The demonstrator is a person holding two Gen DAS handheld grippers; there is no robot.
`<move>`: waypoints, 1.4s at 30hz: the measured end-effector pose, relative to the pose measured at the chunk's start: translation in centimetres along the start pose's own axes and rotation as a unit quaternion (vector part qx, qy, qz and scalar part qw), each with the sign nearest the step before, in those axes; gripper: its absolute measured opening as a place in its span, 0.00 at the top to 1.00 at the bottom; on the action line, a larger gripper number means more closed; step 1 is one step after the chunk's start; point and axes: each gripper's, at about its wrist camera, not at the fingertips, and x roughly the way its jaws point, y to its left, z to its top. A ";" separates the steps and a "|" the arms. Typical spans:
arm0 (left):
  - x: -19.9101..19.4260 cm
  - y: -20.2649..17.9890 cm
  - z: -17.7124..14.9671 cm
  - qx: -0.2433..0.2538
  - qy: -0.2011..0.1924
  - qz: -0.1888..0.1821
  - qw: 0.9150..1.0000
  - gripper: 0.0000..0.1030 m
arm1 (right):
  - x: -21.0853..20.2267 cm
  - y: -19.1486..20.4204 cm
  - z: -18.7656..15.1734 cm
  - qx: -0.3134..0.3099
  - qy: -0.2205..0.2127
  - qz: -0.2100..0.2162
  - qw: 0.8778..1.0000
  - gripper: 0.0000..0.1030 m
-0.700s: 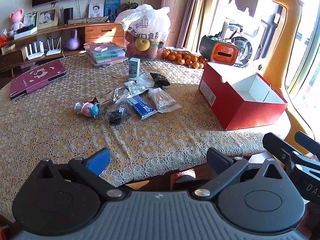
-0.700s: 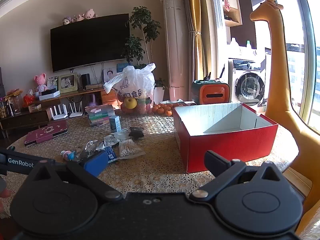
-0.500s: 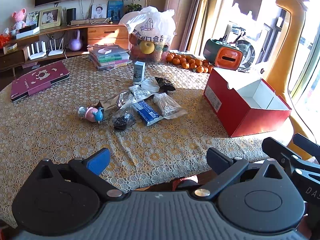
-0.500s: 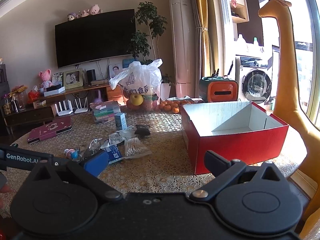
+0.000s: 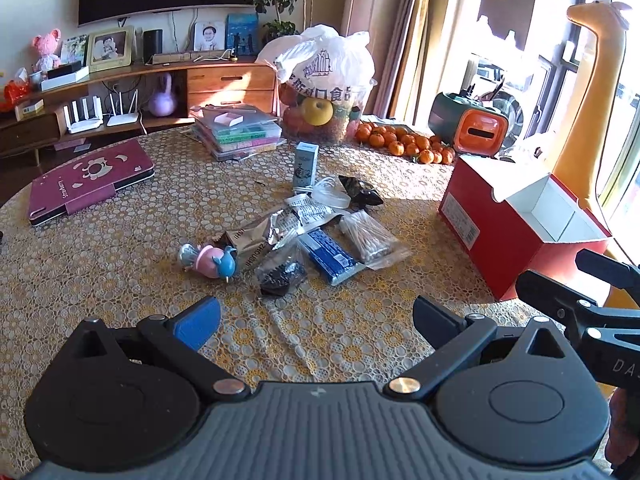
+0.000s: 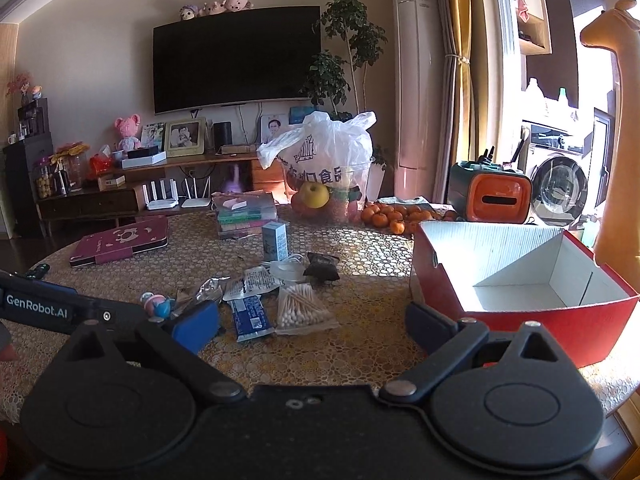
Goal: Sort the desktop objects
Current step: 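Reach the left tool toward the pink toy figure and the right tool toward the cotton swabs, then grasp the pink toy figure with the left tool while the right tool grasps the cotton swab bag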
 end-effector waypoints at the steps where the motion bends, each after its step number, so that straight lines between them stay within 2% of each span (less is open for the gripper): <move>1: 0.3 0.5 0.2 -0.002 0.000 0.004 1.000 0.00 | 0.4 0.1 0.0 -0.005 -0.001 0.000 1.000 0.03; 7: 2.5 2.9 1.1 -0.008 -0.006 0.040 0.999 0.00 | 3.6 -0.2 0.1 -0.019 0.010 0.009 1.000 0.05; 10: 3.7 4.2 1.4 -0.013 -0.004 0.052 0.999 0.00 | 5.3 -0.5 0.1 -0.023 0.020 0.014 0.999 0.09; 17: 7.0 6.9 2.1 -0.018 0.002 0.073 0.997 0.00 | 8.4 -1.0 -0.2 -0.034 0.037 0.017 0.999 0.10; 25: 10.6 8.6 1.9 -0.002 0.020 0.068 0.997 0.01 | 12.5 -1.4 -0.2 -0.035 0.059 0.017 0.998 0.12; 42: 14.3 10.3 1.4 0.029 0.024 0.045 0.998 0.01 | 19.1 -0.2 -0.4 -0.046 0.097 0.030 0.994 0.16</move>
